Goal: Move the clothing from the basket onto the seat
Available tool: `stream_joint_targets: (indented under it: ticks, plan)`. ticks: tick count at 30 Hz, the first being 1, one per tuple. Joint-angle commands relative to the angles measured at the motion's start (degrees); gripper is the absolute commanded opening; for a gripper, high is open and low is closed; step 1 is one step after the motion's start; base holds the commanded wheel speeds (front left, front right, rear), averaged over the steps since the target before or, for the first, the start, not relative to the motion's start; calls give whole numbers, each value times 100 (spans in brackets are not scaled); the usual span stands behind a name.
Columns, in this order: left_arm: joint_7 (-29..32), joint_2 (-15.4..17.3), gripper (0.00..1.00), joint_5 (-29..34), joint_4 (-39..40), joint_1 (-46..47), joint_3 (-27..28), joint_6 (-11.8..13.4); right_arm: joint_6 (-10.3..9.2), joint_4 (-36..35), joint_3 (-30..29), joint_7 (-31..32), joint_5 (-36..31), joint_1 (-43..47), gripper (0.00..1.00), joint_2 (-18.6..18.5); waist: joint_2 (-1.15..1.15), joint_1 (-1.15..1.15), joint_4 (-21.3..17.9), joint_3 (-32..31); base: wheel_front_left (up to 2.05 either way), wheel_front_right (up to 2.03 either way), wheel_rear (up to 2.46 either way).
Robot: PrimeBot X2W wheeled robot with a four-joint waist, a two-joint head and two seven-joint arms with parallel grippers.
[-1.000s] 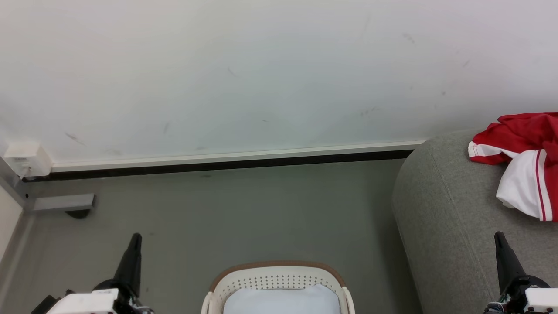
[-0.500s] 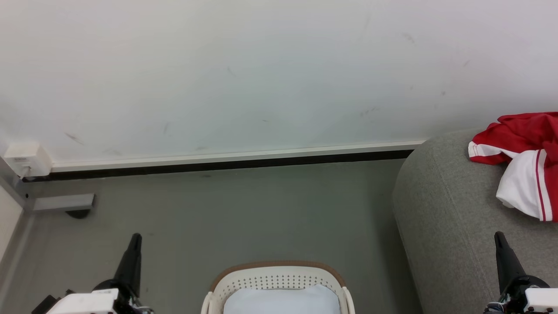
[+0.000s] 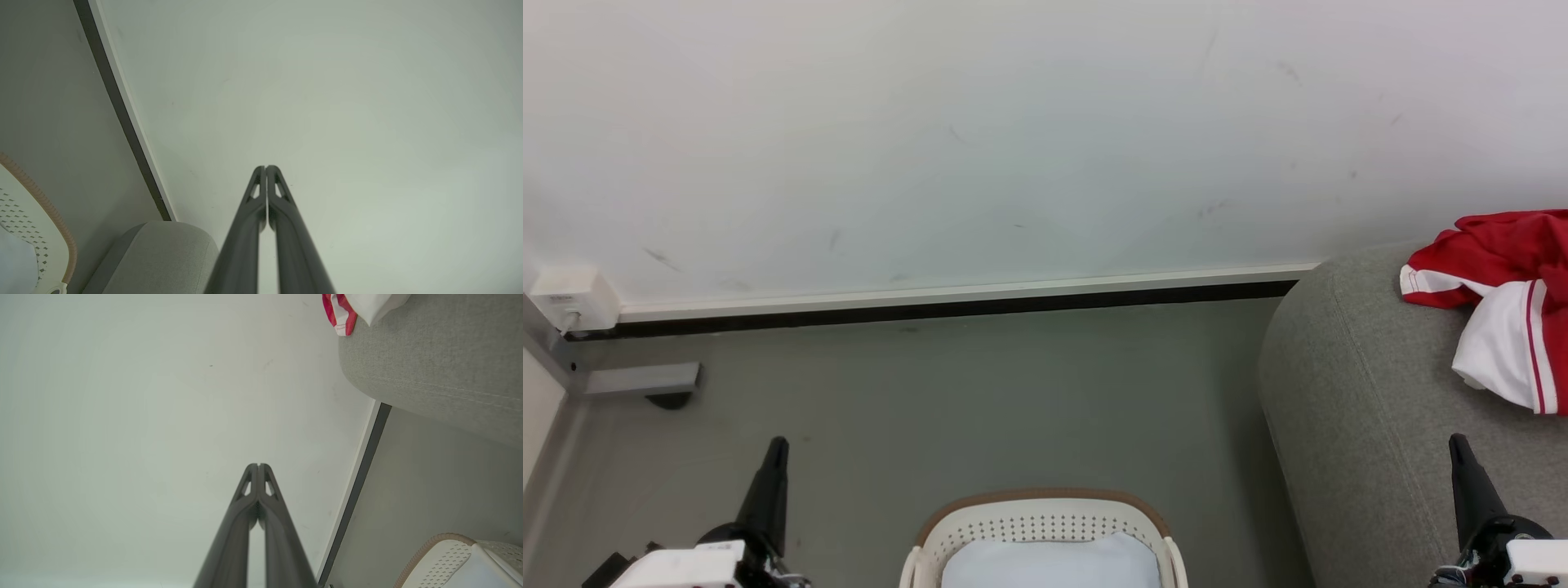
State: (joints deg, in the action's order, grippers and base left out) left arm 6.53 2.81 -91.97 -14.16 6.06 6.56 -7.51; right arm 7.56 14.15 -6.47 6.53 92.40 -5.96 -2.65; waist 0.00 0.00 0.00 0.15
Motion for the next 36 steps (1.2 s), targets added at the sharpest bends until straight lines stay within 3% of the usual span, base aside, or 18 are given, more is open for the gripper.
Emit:
stream_joint_targets:
  ticks: [1, 36]
  plan:
    - [21, 12, 0, -80, 17, 50, 8, 4, -14, -27, -22, 20, 3, -68, 0, -43, 0, 0, 0, 0, 0, 0, 0]
    - [20, 12, 0, -80, 17, 50, 7, 4, -13, -27, -21, 20, 3, -68, 0, -43, 0, 0, 0, 0, 0, 0, 0]
